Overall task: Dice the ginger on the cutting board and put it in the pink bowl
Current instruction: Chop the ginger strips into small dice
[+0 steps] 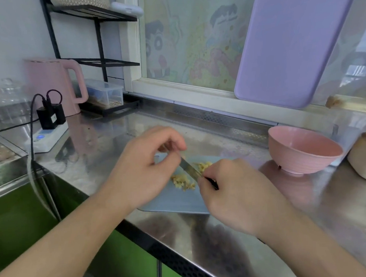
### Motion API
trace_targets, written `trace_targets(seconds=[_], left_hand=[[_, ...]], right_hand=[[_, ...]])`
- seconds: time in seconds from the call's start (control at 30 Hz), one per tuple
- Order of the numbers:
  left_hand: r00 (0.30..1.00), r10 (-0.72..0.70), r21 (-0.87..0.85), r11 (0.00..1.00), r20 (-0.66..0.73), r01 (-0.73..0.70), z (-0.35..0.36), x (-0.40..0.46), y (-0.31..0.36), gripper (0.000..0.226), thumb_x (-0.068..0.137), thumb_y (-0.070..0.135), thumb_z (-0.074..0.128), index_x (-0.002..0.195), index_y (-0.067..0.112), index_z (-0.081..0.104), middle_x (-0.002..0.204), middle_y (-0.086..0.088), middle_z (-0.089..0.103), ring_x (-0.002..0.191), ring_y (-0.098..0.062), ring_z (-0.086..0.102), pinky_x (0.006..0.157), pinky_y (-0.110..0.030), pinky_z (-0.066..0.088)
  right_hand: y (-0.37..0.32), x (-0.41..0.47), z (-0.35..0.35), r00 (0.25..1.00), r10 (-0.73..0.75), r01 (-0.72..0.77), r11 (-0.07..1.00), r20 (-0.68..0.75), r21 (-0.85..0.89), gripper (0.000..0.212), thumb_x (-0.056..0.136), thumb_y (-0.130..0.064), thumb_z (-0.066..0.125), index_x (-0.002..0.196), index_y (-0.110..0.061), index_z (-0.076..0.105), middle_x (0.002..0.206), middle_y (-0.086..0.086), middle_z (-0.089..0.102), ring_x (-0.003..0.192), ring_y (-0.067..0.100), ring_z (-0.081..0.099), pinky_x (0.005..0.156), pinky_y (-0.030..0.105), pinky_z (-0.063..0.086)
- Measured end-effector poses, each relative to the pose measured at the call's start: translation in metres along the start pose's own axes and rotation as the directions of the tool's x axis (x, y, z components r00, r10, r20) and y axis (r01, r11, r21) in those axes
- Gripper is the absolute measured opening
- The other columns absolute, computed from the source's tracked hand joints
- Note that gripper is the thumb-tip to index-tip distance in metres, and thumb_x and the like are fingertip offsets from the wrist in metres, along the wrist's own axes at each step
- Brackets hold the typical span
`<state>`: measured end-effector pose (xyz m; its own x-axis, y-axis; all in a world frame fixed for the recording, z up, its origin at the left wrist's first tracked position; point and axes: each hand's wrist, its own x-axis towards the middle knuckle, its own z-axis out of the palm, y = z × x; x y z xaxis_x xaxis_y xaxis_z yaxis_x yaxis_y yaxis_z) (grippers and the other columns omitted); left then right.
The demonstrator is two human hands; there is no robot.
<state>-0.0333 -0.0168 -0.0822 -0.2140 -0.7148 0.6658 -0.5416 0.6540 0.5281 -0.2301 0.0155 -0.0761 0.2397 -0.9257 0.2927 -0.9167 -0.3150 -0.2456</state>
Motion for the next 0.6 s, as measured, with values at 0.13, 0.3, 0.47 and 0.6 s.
trace_targets(seconds=[0.13, 0.3, 0.47, 0.6], left_hand=[[0.955, 0.003, 0.263, 0.961, 0.297, -0.085, 0.008, 0.024, 0.008, 0.020, 0.092, 0.029, 0.052, 0.079, 0.027, 0.066, 0.082, 0.012, 0.062, 0.086, -0.004, 0.059, 0.081, -0.033, 0.050], [0.832, -0.238, 0.418, 0.908, 0.501, 0.008, 0.018, 0.041, 0.009, 0.033, 0.085, 0.044, 0.042, 0.079, 0.023, 0.067, 0.076, 0.004, 0.069, 0.076, -0.015, 0.065, 0.073, -0.042, 0.057], [0.864, -0.233, 0.355, 0.932, 0.446, 0.068, 0.021, 0.043, 0.014, 0.019, 0.094, 0.036, 0.056, 0.081, 0.030, 0.069, 0.074, 0.011, 0.070, 0.074, -0.006, 0.065, 0.073, -0.037, 0.056], [0.896, -0.204, 0.220, 0.968, 0.395, 0.123, 0.012, 0.041, 0.021, 0.018, 0.092, 0.029, 0.060, 0.078, 0.025, 0.069, 0.072, 0.006, 0.067, 0.071, -0.011, 0.062, 0.071, -0.039, 0.055]], right_hand=[[-0.003, -0.003, -0.004, 0.997, -0.081, 0.080, 0.994, -0.015, -0.074, 0.037, 0.093, -0.047, 0.039, 0.069, -0.018, 0.043, 0.072, 0.002, 0.053, 0.073, 0.032, 0.058, 0.059, 0.037, 0.036], [-0.002, -0.005, -0.006, 0.991, -0.131, 0.127, 0.984, -0.024, -0.122, 0.030, 0.095, -0.045, 0.040, 0.079, -0.022, 0.049, 0.075, 0.002, 0.048, 0.076, 0.035, 0.055, 0.062, 0.038, 0.036], [0.002, -0.003, -0.007, 0.989, -0.147, 0.142, 0.980, -0.026, -0.137, 0.033, 0.094, -0.044, 0.045, 0.072, -0.019, 0.043, 0.071, 0.003, 0.051, 0.073, 0.035, 0.058, 0.060, 0.037, 0.039], [0.004, -0.003, -0.010, 0.987, -0.160, 0.153, 0.975, -0.030, -0.164, 0.033, 0.092, -0.045, 0.048, 0.072, -0.018, 0.046, 0.071, 0.003, 0.055, 0.070, 0.035, 0.059, 0.059, 0.037, 0.041]])
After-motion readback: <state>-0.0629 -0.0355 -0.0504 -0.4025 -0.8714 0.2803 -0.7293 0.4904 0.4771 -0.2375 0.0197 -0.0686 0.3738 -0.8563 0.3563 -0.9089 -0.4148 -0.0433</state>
